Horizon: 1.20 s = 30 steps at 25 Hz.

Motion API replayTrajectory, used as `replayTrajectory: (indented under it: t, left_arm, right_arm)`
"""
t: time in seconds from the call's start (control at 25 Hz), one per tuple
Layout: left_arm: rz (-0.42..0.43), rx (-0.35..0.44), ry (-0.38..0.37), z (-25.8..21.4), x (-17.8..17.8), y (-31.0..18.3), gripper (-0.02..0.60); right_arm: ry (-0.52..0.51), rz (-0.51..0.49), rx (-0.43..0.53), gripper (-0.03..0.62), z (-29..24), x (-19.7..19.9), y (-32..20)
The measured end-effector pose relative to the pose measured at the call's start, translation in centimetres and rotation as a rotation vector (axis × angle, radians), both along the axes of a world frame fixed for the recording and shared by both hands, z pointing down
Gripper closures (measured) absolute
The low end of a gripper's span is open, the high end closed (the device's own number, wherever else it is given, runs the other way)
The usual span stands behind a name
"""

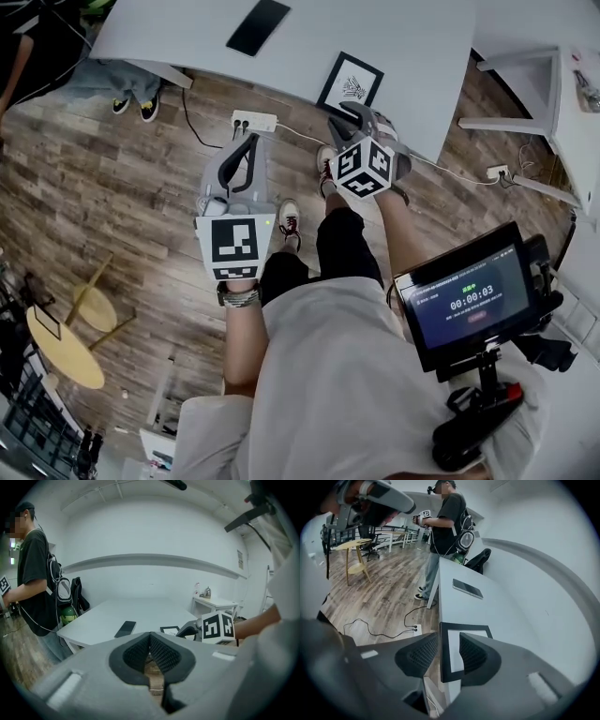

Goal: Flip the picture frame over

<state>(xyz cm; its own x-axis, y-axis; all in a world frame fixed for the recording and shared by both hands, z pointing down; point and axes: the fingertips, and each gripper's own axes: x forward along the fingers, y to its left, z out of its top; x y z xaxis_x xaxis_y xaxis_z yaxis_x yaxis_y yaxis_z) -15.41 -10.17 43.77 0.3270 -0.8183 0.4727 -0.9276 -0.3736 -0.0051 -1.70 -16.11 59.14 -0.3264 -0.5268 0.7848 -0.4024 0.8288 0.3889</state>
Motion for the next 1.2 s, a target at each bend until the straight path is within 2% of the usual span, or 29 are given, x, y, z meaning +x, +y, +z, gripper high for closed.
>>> replayTrajectory:
  t: [0.28, 0.64, 0.76, 0.96, 1.2]
  left_arm:
    - [-0.022, -0.047, 0.017, 1.3, -0.2, 1.3, 0.578]
    - [-0.023, -0.055, 0.006, 1.2, -0.2, 1.5, 0.578]
    - [-0.016, -0.057, 0.001, 1.3, -0.1, 1.5, 0.578]
    - [-0.002, -0.06, -0.012, 1.5, 0.1, 1.3, 0.578]
    - [0.02, -0.051, -0.031, 1.4, 0.4, 0.8, 0.578]
  right_arm:
    - [0.152, -0.058, 0.082, 0.423, 1.9, 0.6, 0.0]
    - [0.221, -0.085, 0.12, 0.416, 3.0, 0.6, -0.5]
    - [0.207, -0.061, 0.137, 0.449, 3.0, 0.5, -0.8]
    - [0.162, -0.032, 0.114, 0.459, 3.0, 0.3, -1.0]
    - [0.061, 0.024, 0.109, 0.474, 1.4, -0.2, -1.4]
